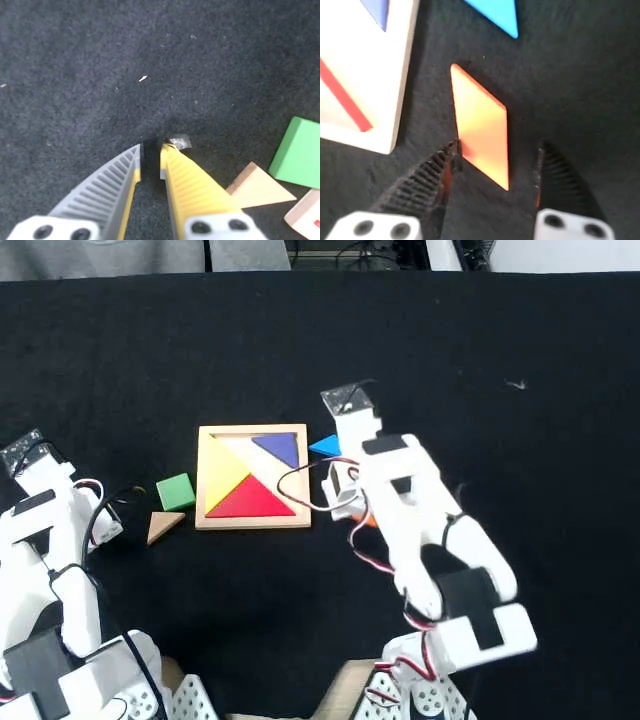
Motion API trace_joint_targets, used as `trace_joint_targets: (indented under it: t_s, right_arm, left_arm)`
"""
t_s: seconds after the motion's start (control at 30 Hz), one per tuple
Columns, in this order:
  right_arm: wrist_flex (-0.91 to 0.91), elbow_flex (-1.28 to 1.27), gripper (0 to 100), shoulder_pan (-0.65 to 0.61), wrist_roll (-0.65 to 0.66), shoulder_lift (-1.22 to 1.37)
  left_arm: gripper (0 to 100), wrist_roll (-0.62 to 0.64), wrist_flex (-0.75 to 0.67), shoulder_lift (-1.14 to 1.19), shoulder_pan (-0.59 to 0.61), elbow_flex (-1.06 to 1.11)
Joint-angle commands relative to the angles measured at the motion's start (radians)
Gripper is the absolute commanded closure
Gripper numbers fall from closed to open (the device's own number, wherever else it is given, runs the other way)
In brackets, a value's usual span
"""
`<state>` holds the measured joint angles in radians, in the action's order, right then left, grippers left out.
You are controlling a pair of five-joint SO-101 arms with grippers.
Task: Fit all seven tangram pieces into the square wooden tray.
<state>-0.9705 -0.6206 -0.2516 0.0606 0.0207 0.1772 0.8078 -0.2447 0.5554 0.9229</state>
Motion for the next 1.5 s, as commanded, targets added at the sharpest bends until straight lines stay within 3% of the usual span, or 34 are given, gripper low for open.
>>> trace_joint_targets:
  t_s: [0.0, 0.27, 0.47, 0.67, 0.73, 1.1, 1.47]
  right_arm:
    - [0.008, 0.082, 75.1, -0.015, -0.021, 0.041]
    - [0.026, 0.107, 75.6, -0.048, -0.021, 0.071]
    - [0.069, 0.108, 91.9, -0.041, -0.012, 0.105]
    - [0.040, 0.140, 94.7, -0.040, -0.012, 0.136]
    - [0.005, 0.150, 98.7, -0.040, -0.018, 0.102]
    - [-0.043, 0.170, 97.9, -0.163, -0.029, -0.183]
    - [-0.063, 0.397, 97.9, -0.238, -0.338, 0.131]
  left_arm:
    - [92, -0.002, -0.012, -0.035, -0.015, -0.007]
    - [92, -0.002, -0.012, -0.035, -0.015, -0.007]
    - [92, -0.002, -0.012, -0.035, -0.015, -0.005]
    - [92, -0.002, -0.012, -0.035, -0.015, -0.005]
    - [92, -0.002, -0.012, -0.035, -0.015, -0.005]
    - [92, -0.002, -0.012, -0.035, -0.015, -0.005]
    - [92, -0.003, -0.012, -0.035, -0.015, -0.005]
